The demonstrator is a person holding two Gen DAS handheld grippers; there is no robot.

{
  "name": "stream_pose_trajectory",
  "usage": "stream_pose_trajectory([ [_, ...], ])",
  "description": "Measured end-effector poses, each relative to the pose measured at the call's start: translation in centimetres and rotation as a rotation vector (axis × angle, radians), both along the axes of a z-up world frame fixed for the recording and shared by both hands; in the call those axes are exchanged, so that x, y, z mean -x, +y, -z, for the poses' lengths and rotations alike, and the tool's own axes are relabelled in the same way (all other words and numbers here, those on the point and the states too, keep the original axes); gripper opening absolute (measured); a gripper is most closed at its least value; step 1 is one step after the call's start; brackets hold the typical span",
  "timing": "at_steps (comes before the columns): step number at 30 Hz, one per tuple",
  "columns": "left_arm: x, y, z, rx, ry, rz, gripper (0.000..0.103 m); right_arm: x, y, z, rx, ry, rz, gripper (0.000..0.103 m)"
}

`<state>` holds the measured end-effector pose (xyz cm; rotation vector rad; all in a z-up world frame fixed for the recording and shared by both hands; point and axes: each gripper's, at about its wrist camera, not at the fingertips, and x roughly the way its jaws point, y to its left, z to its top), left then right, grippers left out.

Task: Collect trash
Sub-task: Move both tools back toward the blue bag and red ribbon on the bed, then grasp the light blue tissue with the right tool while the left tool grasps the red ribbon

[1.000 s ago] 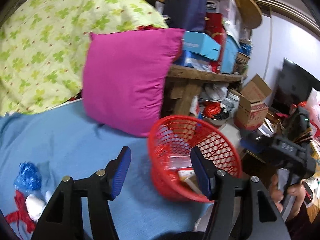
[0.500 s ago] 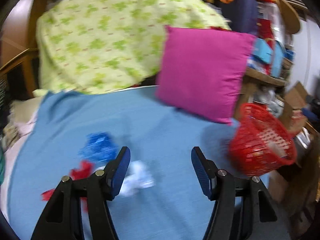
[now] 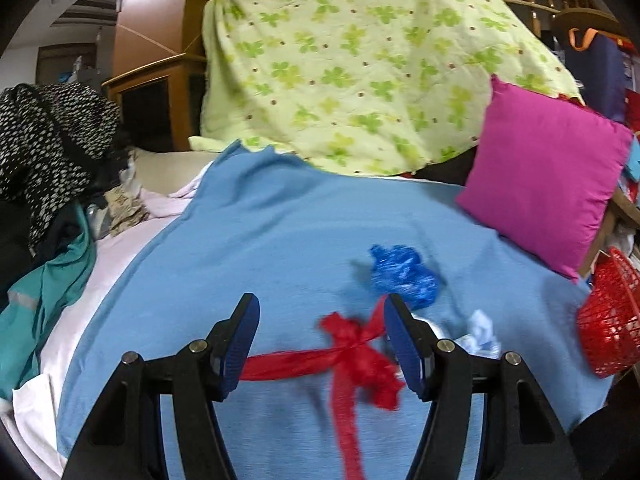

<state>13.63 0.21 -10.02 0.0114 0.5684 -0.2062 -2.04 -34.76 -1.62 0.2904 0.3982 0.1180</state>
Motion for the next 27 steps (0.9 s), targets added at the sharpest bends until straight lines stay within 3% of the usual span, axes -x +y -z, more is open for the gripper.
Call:
stream_pose_trajectory([
  [11,-1.4,1.2,2.4,0.038,0.096,0.038,0.065,-11.1,5.4,8.1,-0.013,0.254,-0.147,0.066],
  [16,-2.5,1.0,3.8,0.061,0.174,0.053,0.065,-16.4,6.5,12.2,-0.116,0.406,-0.188,0.064],
  [21,-3.0,0.0,4.6,0.040,0.200,0.069,0.065,-20.2,7.0,15.8,-0.215,0.515,-0.180,0.051],
  [23,-3.3,-0.4,4.9,0.043,0.214,0.078,0.065,-21.2,7.4,16.8,-0.198,0.546,-0.163,0.049],
  [25,-3.6,-0.9,5.1,0.044,0.225,0.086,0.065,-21.9,7.7,17.6,-0.188,0.572,-0.163,0.039],
  [27,-3.8,-1.3,5.3,0.046,0.236,0.094,0.065,-22.1,8.2,18.1,-0.167,0.589,-0.173,0.035],
])
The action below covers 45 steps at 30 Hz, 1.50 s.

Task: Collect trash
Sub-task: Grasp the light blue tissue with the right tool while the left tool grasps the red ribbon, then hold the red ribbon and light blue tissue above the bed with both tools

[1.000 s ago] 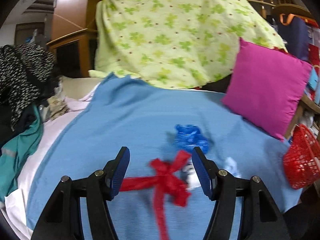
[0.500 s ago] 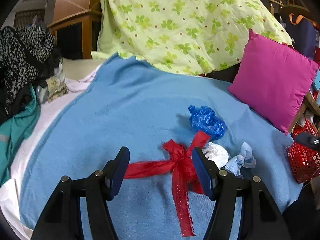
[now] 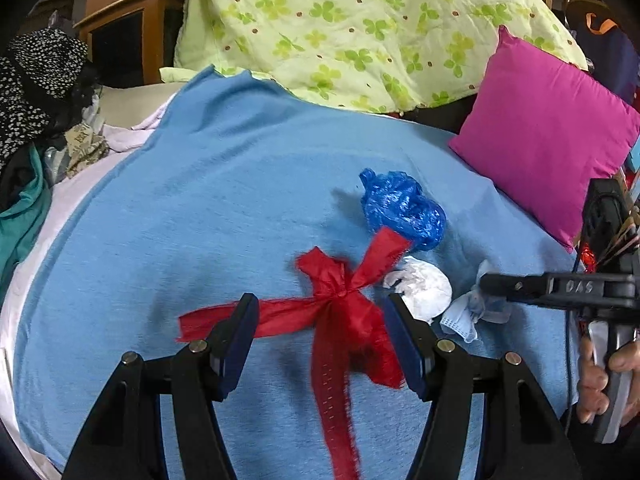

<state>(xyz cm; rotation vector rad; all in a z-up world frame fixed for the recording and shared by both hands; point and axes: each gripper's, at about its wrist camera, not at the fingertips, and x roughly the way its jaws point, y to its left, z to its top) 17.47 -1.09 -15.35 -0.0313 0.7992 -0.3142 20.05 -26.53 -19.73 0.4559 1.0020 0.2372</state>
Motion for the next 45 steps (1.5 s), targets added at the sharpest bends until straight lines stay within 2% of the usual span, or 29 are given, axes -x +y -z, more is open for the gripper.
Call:
stream_pose_trajectory([
  [2,-0.3,-0.5,0.3,0.003,0.015,0.007,0.065,0.3,0.2,-0.1,0.036,-0.015,-0.005,0.029],
  [4,-0.6,-1.0,0.6,0.008,0.033,0.020,0.065,0.8,-0.1,-0.5,0.050,-0.040,0.010,0.027],
  [12,-2.0,-2.7,2.1,0.009,0.102,0.022,0.065,3.6,-4.6,-2.8,0.014,-0.130,0.134,0.027],
  [19,-2.9,-2.3,3.2,0.029,0.142,-0.022,0.065,5.0,-7.5,-3.4,0.005,-0.151,0.205,0.027],
  [20,-3.0,-2.3,3.2,0.020,0.144,-0.023,0.060,5.0,-7.6,-3.5,0.010,-0.158,0.203,0.027],
  [21,-3.0,-2.3,3.4,0.007,0.147,-0.024,0.051,5.1,-7.6,-3.7,0.018,-0.169,0.200,0.027],
  [23,-3.0,-2.1,3.7,0.008,0.162,-0.015,0.047,5.4,-7.2,-4.0,0.036,-0.190,0.194,0.027],
  [27,-2.8,-1.9,3.3,-0.018,0.126,-0.008,0.039,5.4,-6.6,-4.1,0.074,-0.205,0.177,0.027],
  [37,-1.5,-0.3,0.6,-0.009,-0.024,-0.051,0.039,5.9,-3.9,-5.0,0.190,-0.280,0.121,0.027],
  [45,-0.2,-0.9,-0.2,-0.057,-0.080,-0.033,0.039,6.1,-3.4,-5.2,0.214,-0.297,0.117,0.027],
])
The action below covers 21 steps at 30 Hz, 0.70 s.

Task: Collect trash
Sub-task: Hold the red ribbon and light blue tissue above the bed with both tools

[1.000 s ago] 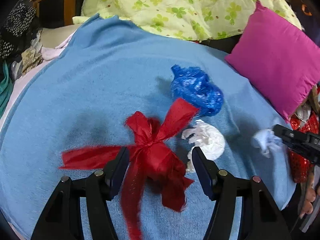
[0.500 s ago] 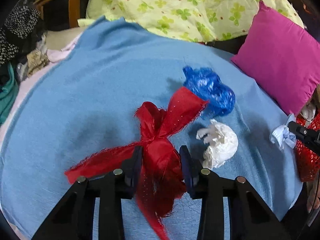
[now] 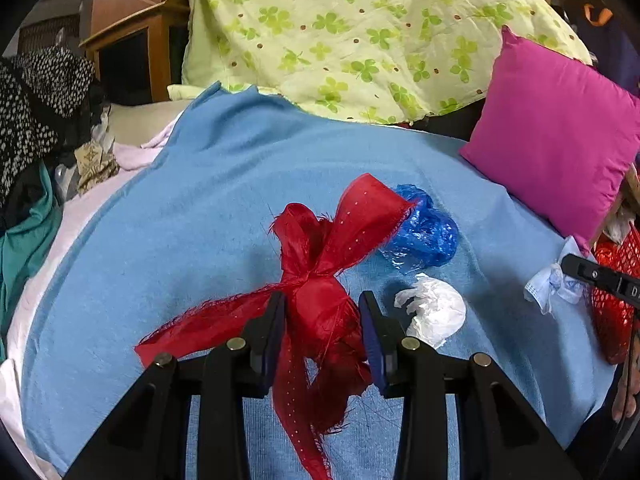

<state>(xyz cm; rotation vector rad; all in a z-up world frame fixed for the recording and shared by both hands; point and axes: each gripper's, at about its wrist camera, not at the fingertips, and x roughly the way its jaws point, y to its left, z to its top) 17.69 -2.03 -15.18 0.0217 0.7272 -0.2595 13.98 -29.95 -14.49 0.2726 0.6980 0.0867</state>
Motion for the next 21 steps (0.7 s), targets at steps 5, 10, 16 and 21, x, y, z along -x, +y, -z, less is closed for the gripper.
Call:
stream_pose_trajectory([
  [5,0.7,-0.8,-0.3,-0.029,-0.023,0.028,0.039,-0.1,0.0,0.0,0.009,0.003,0.004,0.027],
  [10,0.9,-1.5,-0.2,-0.065,-0.033,0.032,0.039,-0.1,-0.1,0.0,0.012,-0.002,0.006,0.027],
  [16,1.0,-1.8,-0.2,-0.081,-0.042,0.026,0.039,0.0,0.0,-0.2,0.017,-0.009,0.003,0.027],
  [21,1.1,-1.9,-0.2,-0.085,-0.042,0.017,0.039,0.2,-0.2,-0.4,0.016,-0.016,0.005,0.027],
])
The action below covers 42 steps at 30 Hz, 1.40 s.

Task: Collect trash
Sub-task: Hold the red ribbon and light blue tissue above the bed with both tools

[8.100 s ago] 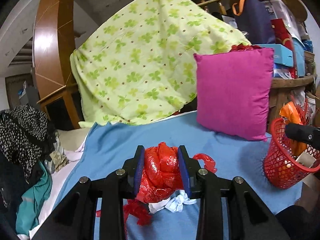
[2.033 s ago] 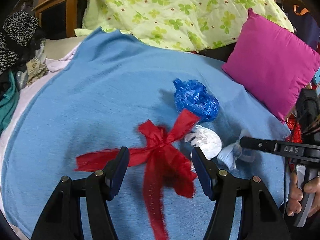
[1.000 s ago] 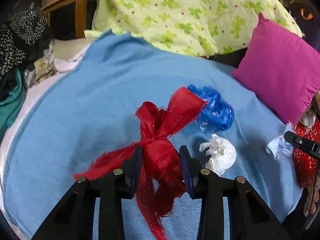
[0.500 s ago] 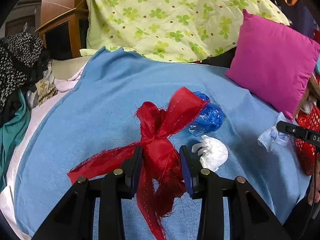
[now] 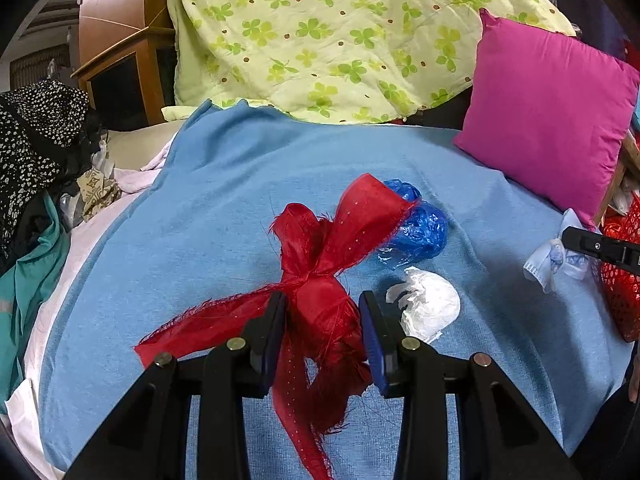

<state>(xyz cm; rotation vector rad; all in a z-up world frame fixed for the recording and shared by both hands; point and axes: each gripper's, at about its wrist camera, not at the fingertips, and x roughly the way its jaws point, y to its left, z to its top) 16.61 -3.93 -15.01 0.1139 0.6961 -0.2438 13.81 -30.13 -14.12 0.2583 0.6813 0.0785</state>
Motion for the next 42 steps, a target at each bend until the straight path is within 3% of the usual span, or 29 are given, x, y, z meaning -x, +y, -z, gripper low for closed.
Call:
stream_pose_trajectory([
  [25,1.1,-1.5,0.3,-0.073,-0.036,0.010,0.039,2.0,-2.2,-1.1,-0.003,-0.041,0.053,0.027],
  [32,2.1,-1.8,0.2,-0.114,-0.070,0.023,0.039,3.4,-3.6,-1.1,-0.052,-0.042,0.100,0.027],
  [42,3.4,-1.0,-0.4,-0.114,-0.092,0.014,0.039,7.0,-4.5,-1.0,-0.164,-0.071,0.119,0.027],
])
